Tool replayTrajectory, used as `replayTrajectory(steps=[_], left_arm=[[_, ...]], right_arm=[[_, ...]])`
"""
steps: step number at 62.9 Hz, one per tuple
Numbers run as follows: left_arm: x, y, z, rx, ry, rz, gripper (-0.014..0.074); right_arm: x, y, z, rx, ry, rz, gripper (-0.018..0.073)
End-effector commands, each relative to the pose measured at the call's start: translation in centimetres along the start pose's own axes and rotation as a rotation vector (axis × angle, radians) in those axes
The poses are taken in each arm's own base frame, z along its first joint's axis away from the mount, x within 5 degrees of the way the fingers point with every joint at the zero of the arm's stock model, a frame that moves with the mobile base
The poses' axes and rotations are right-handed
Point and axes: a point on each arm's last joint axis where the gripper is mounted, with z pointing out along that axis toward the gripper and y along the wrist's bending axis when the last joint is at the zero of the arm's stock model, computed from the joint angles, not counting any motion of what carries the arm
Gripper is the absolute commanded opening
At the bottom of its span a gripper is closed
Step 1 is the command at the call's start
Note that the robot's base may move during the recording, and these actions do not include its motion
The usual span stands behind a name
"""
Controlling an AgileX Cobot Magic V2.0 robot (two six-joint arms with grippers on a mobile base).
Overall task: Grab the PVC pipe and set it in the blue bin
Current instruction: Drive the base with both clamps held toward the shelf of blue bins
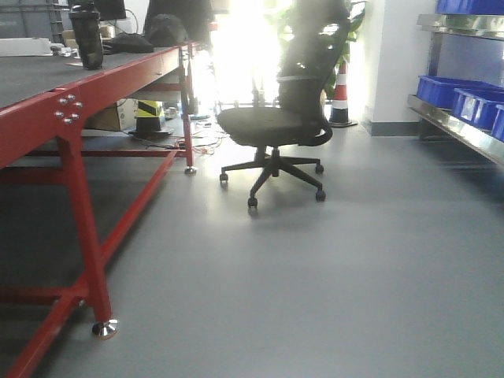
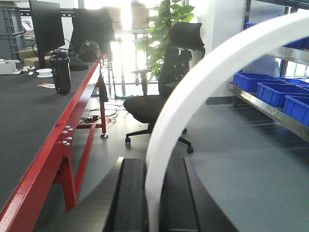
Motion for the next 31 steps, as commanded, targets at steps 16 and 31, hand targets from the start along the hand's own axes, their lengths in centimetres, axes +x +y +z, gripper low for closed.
replayTrajectory(steps=[16, 31], left_arm=[[-0.26, -0.01, -0.01, 0.001, -0.028, -0.004, -0.0111], [-0.26, -0.01, -0.01, 0.001, -0.028, -0.004, -0.0111]], right_arm=[[-0.14, 0.02, -0.03, -0.002, -0.024, -0.012, -0.0168], [-0.14, 0.02, -0.03, -0.002, -0.024, -0.012, -0.0168]])
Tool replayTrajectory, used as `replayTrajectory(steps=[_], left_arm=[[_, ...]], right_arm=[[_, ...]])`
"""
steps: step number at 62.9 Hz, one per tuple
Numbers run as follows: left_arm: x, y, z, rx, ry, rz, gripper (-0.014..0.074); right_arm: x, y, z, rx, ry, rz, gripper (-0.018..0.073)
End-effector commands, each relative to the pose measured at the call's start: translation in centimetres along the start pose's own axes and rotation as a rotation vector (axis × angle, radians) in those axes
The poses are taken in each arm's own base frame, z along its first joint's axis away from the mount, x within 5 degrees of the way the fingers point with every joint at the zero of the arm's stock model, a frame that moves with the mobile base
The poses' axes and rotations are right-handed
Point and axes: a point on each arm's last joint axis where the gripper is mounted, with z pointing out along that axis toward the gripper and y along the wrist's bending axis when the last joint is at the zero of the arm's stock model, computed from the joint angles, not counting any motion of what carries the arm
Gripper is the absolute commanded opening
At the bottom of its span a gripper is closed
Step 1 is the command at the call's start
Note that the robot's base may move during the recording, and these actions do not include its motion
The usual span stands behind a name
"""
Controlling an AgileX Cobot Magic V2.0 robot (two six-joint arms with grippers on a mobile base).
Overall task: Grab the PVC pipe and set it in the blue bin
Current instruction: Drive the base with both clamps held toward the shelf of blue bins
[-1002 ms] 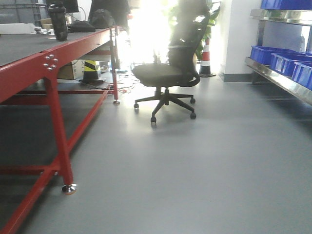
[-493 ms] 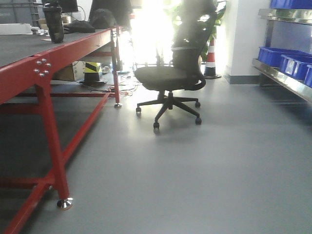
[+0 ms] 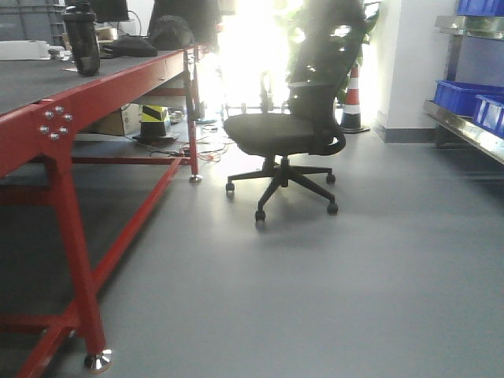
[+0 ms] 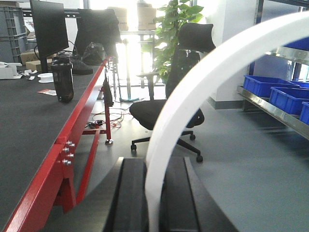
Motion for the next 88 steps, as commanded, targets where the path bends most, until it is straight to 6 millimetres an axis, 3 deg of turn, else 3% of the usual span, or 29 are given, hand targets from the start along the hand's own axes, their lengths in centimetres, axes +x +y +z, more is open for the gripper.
replayTrajectory(steps=[1, 88], left_arm=[[-0.26, -0.01, -0.01, 0.001, -0.028, -0.004, -0.0111], [-0.26, -0.01, -0.01, 0.001, -0.028, -0.004, -0.0111]], right_arm=[[-0.14, 0.02, -0.03, -0.002, -0.024, -0.012, -0.0168], [-0.14, 0.02, -0.03, -0.002, -0.024, -0.012, -0.0168]])
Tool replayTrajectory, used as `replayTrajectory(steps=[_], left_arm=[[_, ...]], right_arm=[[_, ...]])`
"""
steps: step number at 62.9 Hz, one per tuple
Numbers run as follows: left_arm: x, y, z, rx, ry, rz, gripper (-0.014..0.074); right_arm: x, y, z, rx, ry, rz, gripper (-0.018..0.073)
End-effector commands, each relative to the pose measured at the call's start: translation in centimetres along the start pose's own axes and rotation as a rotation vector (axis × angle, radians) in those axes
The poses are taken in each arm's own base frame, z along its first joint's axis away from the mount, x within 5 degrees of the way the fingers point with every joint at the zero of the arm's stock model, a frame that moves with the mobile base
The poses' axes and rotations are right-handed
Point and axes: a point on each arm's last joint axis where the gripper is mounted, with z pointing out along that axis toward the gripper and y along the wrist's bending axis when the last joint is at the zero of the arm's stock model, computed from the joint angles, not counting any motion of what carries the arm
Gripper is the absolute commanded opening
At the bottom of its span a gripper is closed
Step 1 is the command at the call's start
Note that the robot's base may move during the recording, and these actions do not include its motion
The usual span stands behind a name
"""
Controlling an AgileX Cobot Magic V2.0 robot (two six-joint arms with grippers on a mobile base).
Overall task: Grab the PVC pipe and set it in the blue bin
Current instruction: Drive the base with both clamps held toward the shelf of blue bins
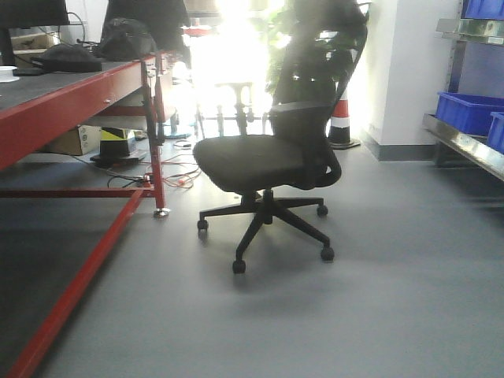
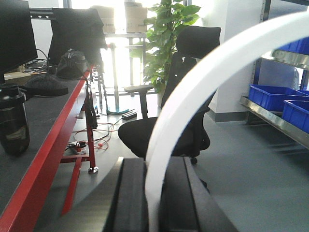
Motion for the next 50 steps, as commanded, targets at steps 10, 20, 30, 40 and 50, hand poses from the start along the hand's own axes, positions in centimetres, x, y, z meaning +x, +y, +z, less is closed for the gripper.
replayTrajectory(steps=[10, 20, 30, 40, 50], left_arm=[[-0.26, -0.01, -0.01, 0.001, -0.028, -0.004, -0.0111], [-0.26, -0.01, -0.01, 0.001, -0.028, -0.004, -0.0111], [-0.26, -0.01, -0.01, 0.001, -0.028, -0.004, -0.0111], [-0.26, -0.01, -0.01, 0.001, -0.028, -0.004, -0.0111], [-0.26, -0.01, -0.01, 0.001, -0.028, -0.004, -0.0111]], right_arm=[[-0.14, 0.02, -0.03, -0.002, -0.024, -0.012, -0.0168], [-0.14, 0.02, -0.03, -0.002, -0.024, -0.012, -0.0168], [-0.14, 0.02, -0.03, -0.002, -0.024, -0.012, -0.0168], [-0.14, 0.02, -0.03, -0.002, -0.024, -0.012, -0.0168], [-0.14, 0.02, -0.03, -0.002, -0.024, -0.012, -0.0168]])
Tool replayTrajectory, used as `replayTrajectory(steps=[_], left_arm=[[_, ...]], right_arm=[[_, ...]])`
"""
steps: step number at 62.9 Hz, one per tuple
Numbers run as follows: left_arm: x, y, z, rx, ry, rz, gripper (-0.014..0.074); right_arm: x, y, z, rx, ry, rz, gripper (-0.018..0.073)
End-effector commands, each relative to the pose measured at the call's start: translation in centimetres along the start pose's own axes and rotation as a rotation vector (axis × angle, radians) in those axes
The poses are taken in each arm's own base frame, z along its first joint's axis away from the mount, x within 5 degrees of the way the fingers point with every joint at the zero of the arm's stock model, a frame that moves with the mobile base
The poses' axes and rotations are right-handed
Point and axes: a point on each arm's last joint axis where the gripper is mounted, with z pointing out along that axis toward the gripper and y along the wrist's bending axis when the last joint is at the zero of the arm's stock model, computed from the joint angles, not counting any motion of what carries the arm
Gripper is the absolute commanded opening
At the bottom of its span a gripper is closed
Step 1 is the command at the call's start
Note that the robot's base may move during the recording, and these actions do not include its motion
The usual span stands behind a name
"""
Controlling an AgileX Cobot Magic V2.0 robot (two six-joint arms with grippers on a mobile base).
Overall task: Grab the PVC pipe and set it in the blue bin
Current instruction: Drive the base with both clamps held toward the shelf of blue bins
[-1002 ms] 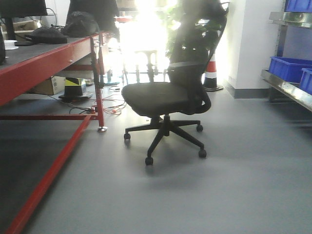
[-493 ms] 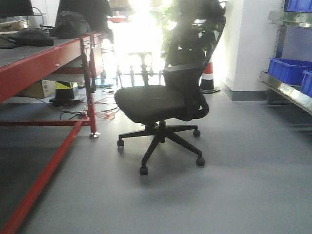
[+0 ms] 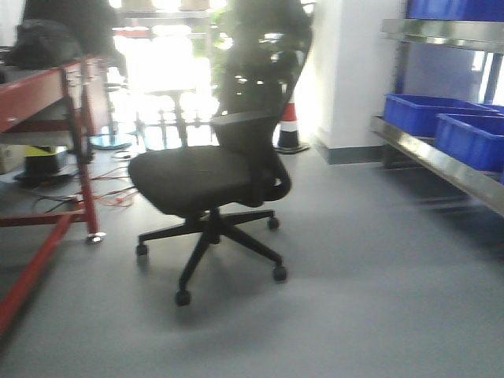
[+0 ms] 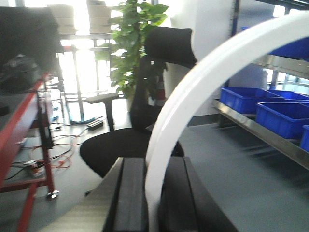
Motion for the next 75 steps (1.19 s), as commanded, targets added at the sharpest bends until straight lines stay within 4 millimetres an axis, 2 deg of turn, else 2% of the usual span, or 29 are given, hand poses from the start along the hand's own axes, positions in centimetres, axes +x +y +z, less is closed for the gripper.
replayTrajectory(steps=[1, 75], left_arm=[[-0.26, -0.01, -0.01, 0.001, -0.028, -0.004, -0.0111], [-0.26, -0.01, -0.01, 0.001, -0.028, -0.004, -0.0111]], right_arm=[[-0.14, 0.02, -0.03, -0.002, -0.024, -0.012, -0.0168], [-0.14, 0.02, -0.03, -0.002, -0.024, -0.012, -0.0168]])
